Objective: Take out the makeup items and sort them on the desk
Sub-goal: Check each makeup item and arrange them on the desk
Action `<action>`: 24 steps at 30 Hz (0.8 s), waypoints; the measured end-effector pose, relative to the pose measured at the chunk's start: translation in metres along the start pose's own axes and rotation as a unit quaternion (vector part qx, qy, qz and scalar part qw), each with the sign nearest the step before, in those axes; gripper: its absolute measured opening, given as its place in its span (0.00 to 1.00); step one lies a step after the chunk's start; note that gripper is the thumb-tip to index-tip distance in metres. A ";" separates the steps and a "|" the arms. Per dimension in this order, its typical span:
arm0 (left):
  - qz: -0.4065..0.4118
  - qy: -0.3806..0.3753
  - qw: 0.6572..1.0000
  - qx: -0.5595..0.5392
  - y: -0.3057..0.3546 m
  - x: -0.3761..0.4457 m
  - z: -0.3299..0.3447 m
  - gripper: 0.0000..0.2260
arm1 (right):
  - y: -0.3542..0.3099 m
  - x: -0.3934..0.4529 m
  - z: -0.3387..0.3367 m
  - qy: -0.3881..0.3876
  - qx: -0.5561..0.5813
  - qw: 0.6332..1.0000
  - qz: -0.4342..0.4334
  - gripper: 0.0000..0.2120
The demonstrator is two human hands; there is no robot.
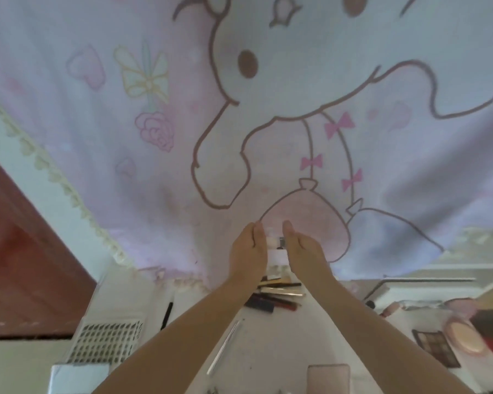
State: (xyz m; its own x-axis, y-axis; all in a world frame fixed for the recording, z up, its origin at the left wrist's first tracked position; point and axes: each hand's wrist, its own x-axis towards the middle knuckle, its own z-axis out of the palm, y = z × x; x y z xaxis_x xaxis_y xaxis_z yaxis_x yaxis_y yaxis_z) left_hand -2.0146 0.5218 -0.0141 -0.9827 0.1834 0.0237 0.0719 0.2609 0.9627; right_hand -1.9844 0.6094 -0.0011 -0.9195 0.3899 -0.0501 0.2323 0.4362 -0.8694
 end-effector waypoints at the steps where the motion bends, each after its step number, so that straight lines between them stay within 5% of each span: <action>1: 0.018 0.005 1.000 0.010 0.011 0.001 0.005 0.16 | -0.005 0.002 -0.008 0.026 0.012 1.000 -0.010 0.26; 11: 0.005 0.009 0.999 -0.049 0.080 0.017 0.032 0.17 | -0.019 0.017 -0.060 0.210 -0.007 0.946 -0.246 0.22; 17: -0.078 -0.037 0.996 -0.031 0.094 0.022 0.033 0.16 | -0.011 0.032 -0.069 0.229 -0.092 0.899 -0.362 0.20; 24: -0.212 -0.092 0.964 -0.132 0.104 0.018 0.024 0.17 | -0.015 0.048 -0.077 0.262 -0.177 0.851 -0.420 0.21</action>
State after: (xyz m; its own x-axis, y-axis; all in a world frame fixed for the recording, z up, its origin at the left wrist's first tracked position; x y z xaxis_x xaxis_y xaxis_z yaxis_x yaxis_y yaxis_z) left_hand -2.0205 0.5754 0.0800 -0.8651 0.2855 -0.4125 -0.4002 0.1031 0.9106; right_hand -2.0075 0.6834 0.0476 -0.5627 0.0865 0.8222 -0.2712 0.9202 -0.2824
